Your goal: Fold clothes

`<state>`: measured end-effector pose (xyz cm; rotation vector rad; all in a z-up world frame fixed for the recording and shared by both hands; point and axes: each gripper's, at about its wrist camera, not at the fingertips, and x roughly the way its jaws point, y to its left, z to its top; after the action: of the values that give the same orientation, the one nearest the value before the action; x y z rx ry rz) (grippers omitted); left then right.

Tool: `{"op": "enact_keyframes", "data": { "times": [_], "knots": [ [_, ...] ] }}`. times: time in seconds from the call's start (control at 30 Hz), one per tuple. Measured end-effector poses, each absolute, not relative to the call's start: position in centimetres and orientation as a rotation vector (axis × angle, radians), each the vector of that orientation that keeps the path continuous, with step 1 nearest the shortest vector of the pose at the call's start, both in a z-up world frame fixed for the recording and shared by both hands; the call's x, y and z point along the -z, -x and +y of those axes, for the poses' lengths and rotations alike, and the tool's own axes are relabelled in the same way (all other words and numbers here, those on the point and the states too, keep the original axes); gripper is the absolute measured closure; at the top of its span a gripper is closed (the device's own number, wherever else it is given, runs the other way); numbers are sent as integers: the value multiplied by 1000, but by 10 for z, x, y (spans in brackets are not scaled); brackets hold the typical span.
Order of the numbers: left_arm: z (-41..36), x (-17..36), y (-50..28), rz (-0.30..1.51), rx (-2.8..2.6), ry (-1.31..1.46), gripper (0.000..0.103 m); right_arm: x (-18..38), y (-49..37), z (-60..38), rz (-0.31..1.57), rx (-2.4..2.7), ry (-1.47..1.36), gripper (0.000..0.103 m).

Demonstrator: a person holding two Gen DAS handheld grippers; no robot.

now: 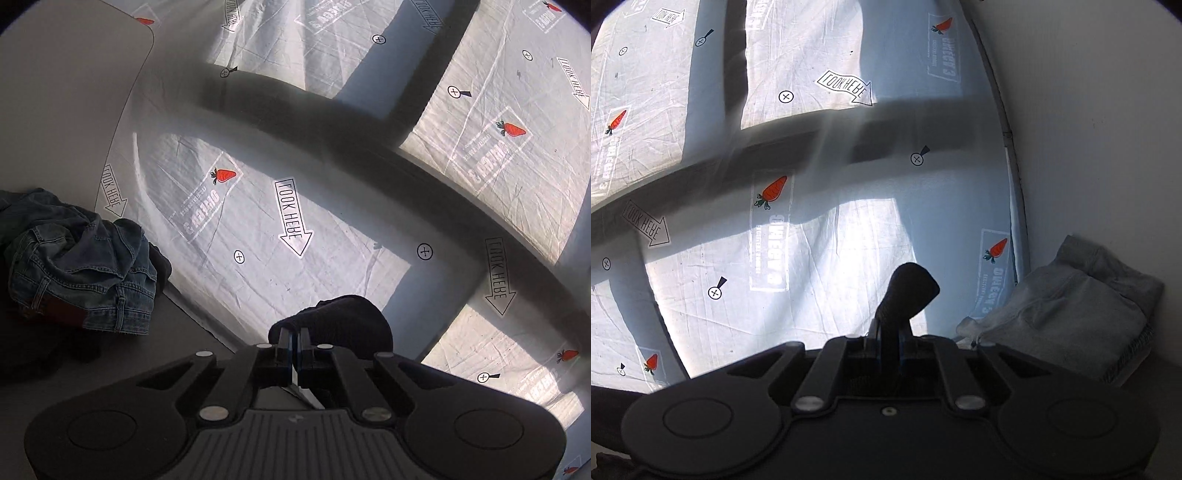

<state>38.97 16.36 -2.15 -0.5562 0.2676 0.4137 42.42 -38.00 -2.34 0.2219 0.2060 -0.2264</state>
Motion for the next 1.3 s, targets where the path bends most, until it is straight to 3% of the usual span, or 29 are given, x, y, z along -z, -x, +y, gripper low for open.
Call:
{"op": "enact_keyframes", "data": {
  "times": [0.3, 0.5, 0.57, 0.77, 0.87, 1.03, 1.17, 1.23, 1.27, 1.3],
  "knots": [
    [164, 208, -285, 845, -649, 648, 100, 166, -372, -395, 700, 351, -194, 93],
    [197, 211, -251, 799, -694, 749, 88, 195, -359, -413, 779, 455, -382, 81],
    [209, 209, -254, 793, -712, 745, 87, 198, -359, -415, 774, 483, -402, 70],
    [213, 214, -274, 860, -693, 650, 84, 202, -345, -430, 729, 548, -580, 59],
    [207, 219, -282, 888, -682, 606, 76, 204, -338, -437, 715, 549, -646, 55],
    [191, 221, -296, 912, -638, 505, 45, 206, -329, -453, 680, 545, -754, 49],
    [182, 224, -300, 900, -651, 481, 34, 205, -340, -458, 699, 495, -714, 45],
    [179, 225, -302, 890, -658, 484, 26, 204, -351, -459, 727, 428, -682, 49],
    [178, 226, -303, 886, -663, 486, 24, 202, -358, -459, 750, 391, -643, 83],
    [176, 227, -305, 887, -669, 482, 22, 196, -361, -457, 734, 375, -601, 94]
  ]
}}
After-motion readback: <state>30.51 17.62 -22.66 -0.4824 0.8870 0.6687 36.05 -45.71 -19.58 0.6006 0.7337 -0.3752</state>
